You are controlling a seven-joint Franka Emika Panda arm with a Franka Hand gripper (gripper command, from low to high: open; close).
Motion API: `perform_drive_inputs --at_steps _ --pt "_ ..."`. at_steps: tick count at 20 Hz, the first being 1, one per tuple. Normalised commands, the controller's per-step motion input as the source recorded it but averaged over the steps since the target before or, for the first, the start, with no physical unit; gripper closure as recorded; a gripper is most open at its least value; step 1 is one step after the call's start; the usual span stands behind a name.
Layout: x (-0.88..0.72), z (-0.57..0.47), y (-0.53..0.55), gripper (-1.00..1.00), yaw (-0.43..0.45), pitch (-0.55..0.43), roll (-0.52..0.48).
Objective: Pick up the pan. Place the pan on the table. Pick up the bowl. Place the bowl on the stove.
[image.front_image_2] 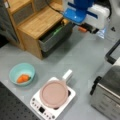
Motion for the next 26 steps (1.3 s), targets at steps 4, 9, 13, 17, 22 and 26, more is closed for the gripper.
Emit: perform_drive_inputs --at_steps 4,9,13,17,22,26 --pt "0.04 0.02 0.01 -1.0 0.135 0.011 0.036" --pt "0.15 0.06 0.01 -1.0 0.099 0.017 0.039" --pt "0.25 0.05 0.0 -1.0 0.081 0.026 0.034" --pt "0.32 0.01 -0.03 -1.0 0.087 0.035 0.034" --pt "0.32 0.0 -0.03 -1.0 0.08 0.059 0.028" --pt "0.36 -0.07 0.01 -1.0 0.057 0.057 0.024"
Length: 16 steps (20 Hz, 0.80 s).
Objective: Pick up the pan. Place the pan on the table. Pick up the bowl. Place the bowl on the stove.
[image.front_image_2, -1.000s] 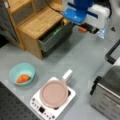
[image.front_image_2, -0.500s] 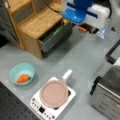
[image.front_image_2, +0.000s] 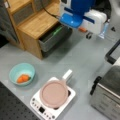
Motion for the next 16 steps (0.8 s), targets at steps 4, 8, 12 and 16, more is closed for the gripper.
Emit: perform_drive_inputs --at_steps 4,8,12,16 --pt "0.42 -0.16 0.02 -1.0 0.045 0.116 0.026" --pt "0.4 -0.08 0.01 -1.0 0.059 0.192 0.04" --pt "0.35 0.1 0.02 -1.0 0.055 0.197 0.048" --pt "0.33 0.06 0.05 -1.0 0.03 0.208 0.002"
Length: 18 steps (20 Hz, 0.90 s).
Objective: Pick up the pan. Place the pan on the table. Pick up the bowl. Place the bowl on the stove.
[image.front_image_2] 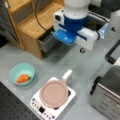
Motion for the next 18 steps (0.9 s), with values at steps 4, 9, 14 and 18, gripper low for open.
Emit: perform_drive_inputs --at_steps 4,9,14,18 --pt "0.31 -0.11 0.06 -1.0 0.031 0.172 0.005" --pt "0.27 -0.18 0.05 -1.0 0.05 0.125 0.015" --pt "0.24 -0.15 0.05 -1.0 0.044 0.082 0.04" --pt "0.22 -0.09 0.05 -1.0 0.041 0.043 0.034"
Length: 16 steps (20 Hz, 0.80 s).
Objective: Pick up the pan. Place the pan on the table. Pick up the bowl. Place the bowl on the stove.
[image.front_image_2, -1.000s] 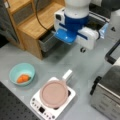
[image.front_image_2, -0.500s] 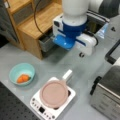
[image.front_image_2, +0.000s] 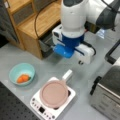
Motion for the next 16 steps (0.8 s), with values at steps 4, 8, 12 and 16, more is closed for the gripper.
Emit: perform_drive_inputs --at_steps 4,8,12,16 --pt "0.22 -0.09 0.04 -1.0 0.053 0.055 0.024" --pt "0.24 -0.08 0.01 -1.0 0.064 0.053 0.029" --pt "0.26 -0.03 -0.02 -1.0 0.065 0.039 0.02" --pt "0.28 0.01 -0.03 -1.0 0.075 0.071 -0.006"
